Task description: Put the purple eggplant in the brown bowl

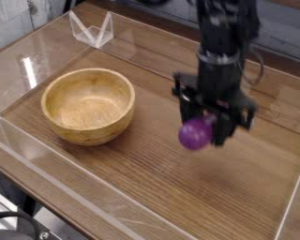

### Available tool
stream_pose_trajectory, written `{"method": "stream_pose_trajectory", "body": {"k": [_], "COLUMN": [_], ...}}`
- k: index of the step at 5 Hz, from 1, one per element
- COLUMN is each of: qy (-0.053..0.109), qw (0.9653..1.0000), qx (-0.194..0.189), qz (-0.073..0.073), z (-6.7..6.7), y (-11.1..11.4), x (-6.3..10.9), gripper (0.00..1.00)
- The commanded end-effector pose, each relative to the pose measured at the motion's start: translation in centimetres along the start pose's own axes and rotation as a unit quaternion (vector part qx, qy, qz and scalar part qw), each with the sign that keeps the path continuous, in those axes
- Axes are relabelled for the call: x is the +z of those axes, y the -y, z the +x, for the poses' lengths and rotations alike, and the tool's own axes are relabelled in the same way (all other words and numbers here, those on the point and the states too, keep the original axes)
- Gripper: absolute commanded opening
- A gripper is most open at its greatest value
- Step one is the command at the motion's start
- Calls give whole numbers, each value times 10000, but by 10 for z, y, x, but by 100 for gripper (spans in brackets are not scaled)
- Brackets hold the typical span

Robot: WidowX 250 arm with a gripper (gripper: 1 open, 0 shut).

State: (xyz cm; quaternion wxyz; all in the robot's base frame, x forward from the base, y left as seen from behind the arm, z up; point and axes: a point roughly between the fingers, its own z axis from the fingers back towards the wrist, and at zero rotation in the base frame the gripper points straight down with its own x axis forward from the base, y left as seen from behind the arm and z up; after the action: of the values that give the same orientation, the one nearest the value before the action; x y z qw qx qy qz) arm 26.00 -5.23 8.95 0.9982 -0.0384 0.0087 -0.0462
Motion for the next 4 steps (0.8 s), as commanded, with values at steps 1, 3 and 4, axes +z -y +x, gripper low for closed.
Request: {"method": "stream_pose_trajectory", "body": {"k": [1, 3, 4], "qy": [408, 475, 485], "qw": [9990, 9980, 9979], "qx": [189, 409, 435], "qz": [-11, 21, 20], "z": [1, -15, -18], "y": [-24, -53, -57], "x": [34, 47, 49], "gripper": [0, 0, 0]}}
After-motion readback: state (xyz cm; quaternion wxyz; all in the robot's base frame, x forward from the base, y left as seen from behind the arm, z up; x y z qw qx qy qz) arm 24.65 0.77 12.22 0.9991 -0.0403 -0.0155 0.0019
